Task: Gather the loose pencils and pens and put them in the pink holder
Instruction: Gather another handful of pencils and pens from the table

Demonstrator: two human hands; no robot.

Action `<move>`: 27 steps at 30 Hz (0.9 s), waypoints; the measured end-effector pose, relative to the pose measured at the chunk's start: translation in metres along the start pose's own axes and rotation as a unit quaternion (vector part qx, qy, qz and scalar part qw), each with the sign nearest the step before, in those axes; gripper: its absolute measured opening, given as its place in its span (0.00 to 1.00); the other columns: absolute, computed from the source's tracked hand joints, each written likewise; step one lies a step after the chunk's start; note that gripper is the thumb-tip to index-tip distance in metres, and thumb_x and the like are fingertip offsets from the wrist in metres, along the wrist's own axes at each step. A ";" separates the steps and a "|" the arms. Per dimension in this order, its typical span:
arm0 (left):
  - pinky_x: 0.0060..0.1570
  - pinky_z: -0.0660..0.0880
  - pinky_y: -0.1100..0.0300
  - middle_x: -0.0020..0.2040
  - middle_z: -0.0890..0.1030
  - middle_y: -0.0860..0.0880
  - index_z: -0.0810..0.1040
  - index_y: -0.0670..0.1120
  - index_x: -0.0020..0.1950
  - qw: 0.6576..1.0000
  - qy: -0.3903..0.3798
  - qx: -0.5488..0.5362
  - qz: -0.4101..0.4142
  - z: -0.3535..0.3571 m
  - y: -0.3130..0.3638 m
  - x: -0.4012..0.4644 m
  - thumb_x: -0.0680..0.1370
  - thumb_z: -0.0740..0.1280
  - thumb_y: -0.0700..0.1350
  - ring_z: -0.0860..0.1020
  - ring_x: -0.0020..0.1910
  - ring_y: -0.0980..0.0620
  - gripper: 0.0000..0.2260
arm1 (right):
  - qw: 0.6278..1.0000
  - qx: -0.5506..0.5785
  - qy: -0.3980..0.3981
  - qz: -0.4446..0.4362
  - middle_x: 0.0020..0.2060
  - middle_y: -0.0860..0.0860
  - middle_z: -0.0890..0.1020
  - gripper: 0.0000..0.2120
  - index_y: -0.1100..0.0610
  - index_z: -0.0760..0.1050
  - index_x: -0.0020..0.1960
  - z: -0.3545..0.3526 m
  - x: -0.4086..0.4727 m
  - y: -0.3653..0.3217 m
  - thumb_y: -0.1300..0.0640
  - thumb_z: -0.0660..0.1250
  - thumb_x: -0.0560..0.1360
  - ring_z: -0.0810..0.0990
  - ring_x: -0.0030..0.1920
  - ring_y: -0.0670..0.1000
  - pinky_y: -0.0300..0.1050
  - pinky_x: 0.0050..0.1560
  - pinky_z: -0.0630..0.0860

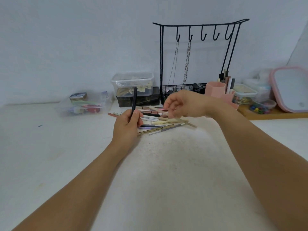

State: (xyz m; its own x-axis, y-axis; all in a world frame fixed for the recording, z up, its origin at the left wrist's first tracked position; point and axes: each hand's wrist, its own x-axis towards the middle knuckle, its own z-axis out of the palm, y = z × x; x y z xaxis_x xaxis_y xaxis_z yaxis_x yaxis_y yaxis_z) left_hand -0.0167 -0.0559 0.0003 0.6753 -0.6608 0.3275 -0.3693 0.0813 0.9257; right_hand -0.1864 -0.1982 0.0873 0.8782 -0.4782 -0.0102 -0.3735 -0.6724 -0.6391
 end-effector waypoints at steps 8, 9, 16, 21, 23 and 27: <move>0.37 0.71 0.71 0.36 0.80 0.49 0.81 0.42 0.51 0.996 -0.067 -0.053 0.022 0.005 0.011 -0.011 0.87 0.57 0.46 0.77 0.32 0.63 0.15 | 0.942 0.325 0.075 -0.032 0.37 0.54 0.82 0.10 0.65 0.79 0.58 0.030 0.012 -0.026 0.67 0.68 0.78 0.81 0.37 0.48 0.38 0.36 0.79; 0.38 0.71 0.72 0.37 0.80 0.48 0.81 0.40 0.51 0.995 -0.079 -0.047 0.032 0.005 0.012 -0.012 0.87 0.56 0.46 0.77 0.33 0.63 0.16 | 0.944 0.316 0.088 -0.029 0.38 0.54 0.83 0.09 0.65 0.79 0.57 0.035 0.014 -0.026 0.66 0.69 0.77 0.81 0.36 0.48 0.37 0.35 0.79; 0.34 0.68 0.61 0.28 0.71 0.57 0.77 0.42 0.49 0.990 -0.125 -0.027 0.059 0.005 0.009 -0.013 0.86 0.59 0.50 0.69 0.29 0.59 0.14 | 0.940 0.303 0.148 -0.046 0.41 0.56 0.86 0.09 0.62 0.80 0.54 0.052 0.017 -0.025 0.64 0.74 0.74 0.82 0.37 0.49 0.37 0.35 0.77; 0.31 0.64 0.60 0.26 0.72 0.60 0.77 0.50 0.43 0.996 -0.074 -0.017 0.036 0.001 0.009 -0.008 0.84 0.63 0.49 0.69 0.26 0.60 0.11 | 0.978 0.162 0.122 -0.038 0.44 0.48 0.86 0.10 0.55 0.83 0.53 0.049 0.019 -0.020 0.54 0.77 0.73 0.81 0.37 0.40 0.35 0.38 0.76; 0.28 0.63 0.61 0.24 0.71 0.59 0.78 0.49 0.42 0.997 -0.036 -0.061 -0.006 0.000 0.013 -0.008 0.84 0.63 0.48 0.67 0.23 0.59 0.12 | 0.995 0.003 0.089 -0.036 0.45 0.46 0.86 0.08 0.54 0.85 0.50 0.044 0.019 -0.013 0.52 0.77 0.73 0.82 0.42 0.40 0.33 0.43 0.75; 0.22 0.64 0.71 0.21 0.72 0.59 0.75 0.48 0.40 0.986 0.042 -0.134 -0.085 -0.001 0.020 -0.007 0.85 0.62 0.47 0.70 0.19 0.61 0.14 | 0.985 -0.169 0.033 0.005 0.45 0.48 0.85 0.05 0.51 0.83 0.44 0.040 0.020 0.000 0.56 0.78 0.71 0.82 0.46 0.49 0.33 0.37 0.69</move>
State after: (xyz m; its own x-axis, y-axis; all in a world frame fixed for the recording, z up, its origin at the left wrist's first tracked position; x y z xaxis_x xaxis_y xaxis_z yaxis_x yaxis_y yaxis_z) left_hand -0.0280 -0.0490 0.0170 0.7671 -0.6193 0.1675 -0.0715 0.1769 0.9816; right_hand -0.1575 -0.1854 0.0565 0.8568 -0.5141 0.0412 -0.4702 -0.8115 -0.3470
